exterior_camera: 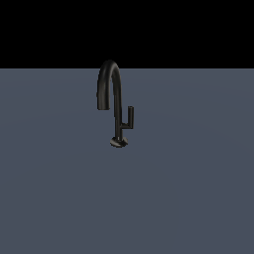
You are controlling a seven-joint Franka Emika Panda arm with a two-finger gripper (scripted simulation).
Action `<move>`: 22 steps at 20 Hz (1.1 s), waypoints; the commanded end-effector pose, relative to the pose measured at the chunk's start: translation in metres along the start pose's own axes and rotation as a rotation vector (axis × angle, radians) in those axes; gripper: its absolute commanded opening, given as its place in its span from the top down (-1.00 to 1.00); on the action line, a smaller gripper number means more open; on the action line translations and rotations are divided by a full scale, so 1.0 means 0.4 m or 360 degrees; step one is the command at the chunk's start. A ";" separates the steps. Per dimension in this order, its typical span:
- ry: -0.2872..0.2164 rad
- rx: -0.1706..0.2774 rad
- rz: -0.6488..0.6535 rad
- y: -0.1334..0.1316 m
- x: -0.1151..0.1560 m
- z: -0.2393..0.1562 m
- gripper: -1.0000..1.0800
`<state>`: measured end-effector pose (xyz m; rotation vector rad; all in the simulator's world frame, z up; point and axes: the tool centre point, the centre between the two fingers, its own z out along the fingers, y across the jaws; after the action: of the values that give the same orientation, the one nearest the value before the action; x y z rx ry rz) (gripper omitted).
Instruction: Turn on the faucet by rotating a designated handle.
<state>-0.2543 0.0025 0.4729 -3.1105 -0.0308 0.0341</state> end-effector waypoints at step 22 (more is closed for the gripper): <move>-0.0223 0.0252 0.0271 -0.015 0.157 0.034 1.00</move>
<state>-0.2006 0.0095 0.4609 -2.9630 0.1886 0.2177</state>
